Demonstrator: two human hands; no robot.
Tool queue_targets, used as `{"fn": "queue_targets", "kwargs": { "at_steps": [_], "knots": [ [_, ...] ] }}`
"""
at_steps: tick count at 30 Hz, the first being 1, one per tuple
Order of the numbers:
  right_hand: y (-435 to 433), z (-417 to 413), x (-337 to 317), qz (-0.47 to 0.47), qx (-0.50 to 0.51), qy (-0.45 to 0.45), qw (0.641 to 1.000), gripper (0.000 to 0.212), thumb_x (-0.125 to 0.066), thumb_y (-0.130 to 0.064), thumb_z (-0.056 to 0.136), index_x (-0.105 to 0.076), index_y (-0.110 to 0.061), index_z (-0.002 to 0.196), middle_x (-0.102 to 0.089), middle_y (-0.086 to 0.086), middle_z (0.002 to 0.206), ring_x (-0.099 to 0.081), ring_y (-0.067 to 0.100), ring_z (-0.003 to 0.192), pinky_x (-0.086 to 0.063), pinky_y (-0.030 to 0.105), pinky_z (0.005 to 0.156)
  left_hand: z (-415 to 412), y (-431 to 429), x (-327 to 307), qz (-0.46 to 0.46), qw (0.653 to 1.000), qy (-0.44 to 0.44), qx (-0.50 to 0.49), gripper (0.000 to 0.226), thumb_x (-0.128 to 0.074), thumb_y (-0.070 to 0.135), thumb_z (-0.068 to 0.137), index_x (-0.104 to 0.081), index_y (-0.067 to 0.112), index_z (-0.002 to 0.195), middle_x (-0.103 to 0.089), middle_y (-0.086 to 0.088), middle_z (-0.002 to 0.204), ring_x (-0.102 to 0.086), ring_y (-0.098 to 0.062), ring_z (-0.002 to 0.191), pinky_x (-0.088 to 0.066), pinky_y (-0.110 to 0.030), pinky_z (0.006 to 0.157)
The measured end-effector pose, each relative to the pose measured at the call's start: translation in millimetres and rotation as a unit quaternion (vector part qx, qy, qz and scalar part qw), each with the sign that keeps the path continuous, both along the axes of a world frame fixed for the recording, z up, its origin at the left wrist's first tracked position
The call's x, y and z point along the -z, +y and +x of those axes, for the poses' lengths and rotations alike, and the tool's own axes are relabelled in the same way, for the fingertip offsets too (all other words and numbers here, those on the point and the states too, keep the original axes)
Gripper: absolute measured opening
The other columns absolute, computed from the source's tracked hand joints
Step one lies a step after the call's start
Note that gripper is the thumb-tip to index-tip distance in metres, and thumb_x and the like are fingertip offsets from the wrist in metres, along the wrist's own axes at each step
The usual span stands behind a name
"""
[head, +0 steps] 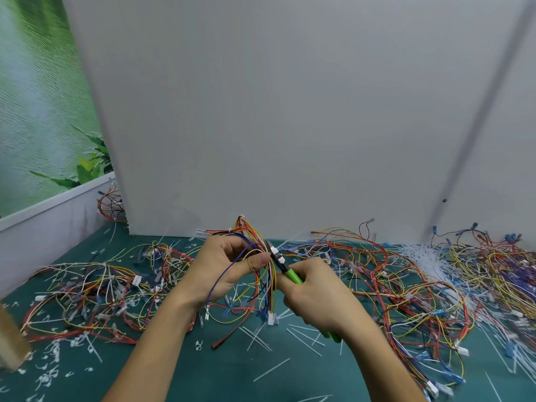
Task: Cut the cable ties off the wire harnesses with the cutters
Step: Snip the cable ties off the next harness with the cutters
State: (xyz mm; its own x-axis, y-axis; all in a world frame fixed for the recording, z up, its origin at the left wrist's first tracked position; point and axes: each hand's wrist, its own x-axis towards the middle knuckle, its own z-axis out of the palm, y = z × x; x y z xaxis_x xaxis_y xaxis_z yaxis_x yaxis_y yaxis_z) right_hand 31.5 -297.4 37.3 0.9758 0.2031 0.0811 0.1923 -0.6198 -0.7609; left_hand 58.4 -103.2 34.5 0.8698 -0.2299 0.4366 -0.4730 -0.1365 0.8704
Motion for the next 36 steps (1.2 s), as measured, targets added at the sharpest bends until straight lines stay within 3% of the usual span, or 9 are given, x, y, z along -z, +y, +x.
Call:
{"fn": "queue_targets", "kwargs": {
  "at_steps": [2,5,9,14,18,24,28,32,36],
  "knots": [
    [-0.4,-0.4,-0.8,0.001,0.000,0.000,1.000,0.055,-0.058,-0.050,0.099,-0.053,-0.001,0.075,-0.053,0.009,0.059,-0.041,0.020,0.053,-0.042,0.039,0.056,-1.1,-1.0,-1.1,-0.004,1.000,0.001,0.000,0.007,-0.077,0.025,0.081,-0.076,0.018,0.081,-0.072,0.005,0.074,-0.065,-0.007,0.070,-0.053,-0.021,0.069],
    [-2.9,-1.0,-3.9,-0.004,-0.017,-0.001,1.000,0.049,-0.056,-0.045,0.100,-0.057,-0.002,0.077,-0.061,0.016,0.065,-0.048,0.019,0.055,-0.054,0.049,0.061,-1.8,-2.1,-1.8,-0.010,1.000,0.009,-0.003,0.008,-0.078,0.027,0.080,-0.077,0.019,0.080,-0.072,0.003,0.072,-0.065,-0.007,0.067,-0.052,-0.019,0.066],
    [-6.6,-0.1,-6.2,-0.016,-0.035,-0.002,0.999,0.047,-0.054,-0.045,0.100,-0.059,-0.003,0.080,-0.066,0.019,0.076,-0.052,0.017,0.059,-0.056,0.048,0.067,-0.8,-2.6,-1.0,-0.008,1.000,0.013,-0.003,0.007,-0.079,0.030,0.079,-0.078,0.023,0.079,-0.072,0.002,0.071,-0.065,-0.008,0.066,-0.052,-0.019,0.065],
    [-8.0,2.9,-3.4,-0.015,-0.035,-0.003,0.999,0.048,-0.053,-0.046,0.100,-0.058,-0.003,0.081,-0.066,0.017,0.074,-0.052,0.018,0.059,-0.048,0.037,0.060,-0.5,-4.1,-0.2,-0.008,1.000,0.016,-0.009,0.005,-0.079,0.030,0.078,-0.078,0.027,0.075,-0.071,0.004,0.068,-0.063,-0.006,0.064,-0.051,-0.018,0.064],
    [-6.3,3.9,0.1,-0.006,-0.027,-0.003,1.000,0.048,-0.055,-0.047,0.100,-0.052,-0.004,0.077,-0.051,0.006,0.062,-0.043,0.018,0.055,-0.045,0.038,0.056,-1.8,-5.9,-1.1,-0.012,1.000,0.020,-0.011,0.004,-0.078,0.030,0.078,-0.078,0.028,0.075,-0.071,0.003,0.067,-0.063,-0.005,0.063,-0.051,-0.018,0.063],
    [-2.6,4.2,3.7,0.011,-0.018,-0.033,0.999,0.045,-0.058,-0.044,0.100,-0.049,-0.023,0.061,-0.040,-0.003,0.054,-0.031,0.016,0.053,-0.029,0.031,0.052,-3.6,-6.0,-3.2,-0.012,1.000,0.015,-0.019,0.007,-0.078,0.028,0.078,-0.077,0.024,0.072,-0.070,0.001,0.066,-0.061,-0.006,0.061,-0.051,-0.019,0.061],
    [-3.6,4.6,1.7,0.018,-0.028,-0.015,0.999,0.045,-0.058,-0.045,0.100,-0.052,-0.013,0.070,-0.048,0.002,0.060,-0.039,0.017,0.055,-0.038,0.032,0.057,-4.7,-6.4,-3.9,-0.011,0.999,0.014,-0.027,0.012,-0.078,0.029,0.077,-0.076,0.018,0.074,-0.070,0.000,0.067,-0.062,-0.007,0.061,-0.051,-0.019,0.061],
    [-6.4,3.3,-2.0,0.010,-0.057,-0.004,0.998,0.044,-0.055,-0.043,0.101,-0.056,-0.004,0.080,-0.061,0.019,0.072,-0.051,0.020,0.062,-0.052,0.047,0.065,-4.1,-5.6,-4.5,-0.007,0.999,0.019,-0.030,0.014,-0.078,0.030,0.077,-0.076,0.017,0.074,-0.070,-0.001,0.067,-0.063,-0.009,0.061,-0.052,-0.020,0.062],
    [-10.6,3.7,-3.7,0.000,-0.056,-0.003,0.998,0.036,-0.056,-0.038,0.101,-0.062,-0.008,0.081,-0.071,0.010,0.077,-0.068,0.031,0.070,-0.059,0.052,0.076,-4.0,-5.9,-3.8,-0.007,0.999,0.021,-0.024,0.011,-0.079,0.030,0.078,-0.077,0.020,0.074,-0.071,-0.001,0.069,-0.064,-0.009,0.063,-0.053,-0.021,0.063]
  ]
}}
